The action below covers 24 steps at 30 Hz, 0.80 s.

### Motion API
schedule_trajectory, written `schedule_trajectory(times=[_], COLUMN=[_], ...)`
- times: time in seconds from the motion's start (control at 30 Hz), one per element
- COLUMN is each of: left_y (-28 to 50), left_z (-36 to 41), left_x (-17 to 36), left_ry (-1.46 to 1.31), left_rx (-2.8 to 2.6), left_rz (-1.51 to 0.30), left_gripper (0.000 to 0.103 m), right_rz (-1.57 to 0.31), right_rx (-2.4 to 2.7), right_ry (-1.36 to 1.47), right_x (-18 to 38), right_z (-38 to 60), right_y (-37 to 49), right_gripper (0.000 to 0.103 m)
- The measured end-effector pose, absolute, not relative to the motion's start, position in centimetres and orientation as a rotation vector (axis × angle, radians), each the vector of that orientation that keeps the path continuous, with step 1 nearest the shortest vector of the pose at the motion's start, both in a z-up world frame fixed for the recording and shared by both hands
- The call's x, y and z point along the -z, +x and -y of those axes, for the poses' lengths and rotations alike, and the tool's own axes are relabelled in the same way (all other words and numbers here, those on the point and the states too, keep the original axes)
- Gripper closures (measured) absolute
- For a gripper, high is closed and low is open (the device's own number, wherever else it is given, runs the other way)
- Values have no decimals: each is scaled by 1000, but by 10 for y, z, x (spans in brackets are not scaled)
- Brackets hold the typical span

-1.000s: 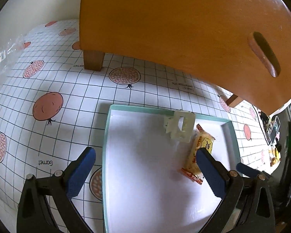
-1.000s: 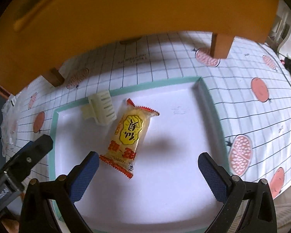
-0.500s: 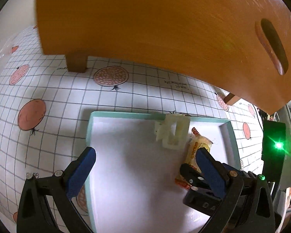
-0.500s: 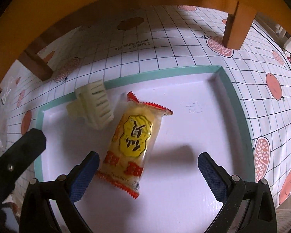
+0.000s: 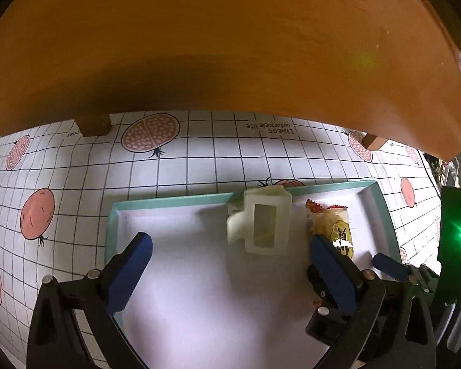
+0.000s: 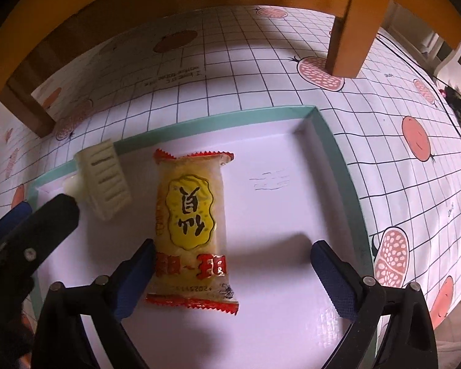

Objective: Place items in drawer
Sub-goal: 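Grasp the yellow snack packet with the right tool while the left grasps the white plastic clip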

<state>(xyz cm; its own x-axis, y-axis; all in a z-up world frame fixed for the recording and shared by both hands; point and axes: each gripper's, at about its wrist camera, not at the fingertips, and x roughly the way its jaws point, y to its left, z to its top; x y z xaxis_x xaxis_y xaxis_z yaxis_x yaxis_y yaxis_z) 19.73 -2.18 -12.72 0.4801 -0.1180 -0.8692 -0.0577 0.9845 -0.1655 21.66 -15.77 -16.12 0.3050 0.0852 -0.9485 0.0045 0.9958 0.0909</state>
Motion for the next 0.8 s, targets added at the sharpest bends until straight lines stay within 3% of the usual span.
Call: schedule_trajectory(times=[0.13,0.2,0.27,0.43,0.6,0.8], left_y=[201,202,202,208,214,214], left_z=[30,33,37,44,48,48], left_x=[129,130,130,135,140,142], left_ry=[-152,-144,-128,-110,-96,-97], left_rx=[32,33,32,25,24,25], left_rz=[-1065,-1064,-1059,-1064,-1082,-1092], left_gripper=[6,7,17,19,37,52], right_rz=[-1245,-1232,-1222,-1197,-1177,-1171], right_rx=[-81,-94,-101,-104,-111,-125], right_ry=[82,60,57,54,46,59], right_x=[159,158,157,153,150,149], right_z=[160,158,156,153,155,158], right_y=[214,214,217,219,218,216], right_gripper=[6,12,16,28,54,59])
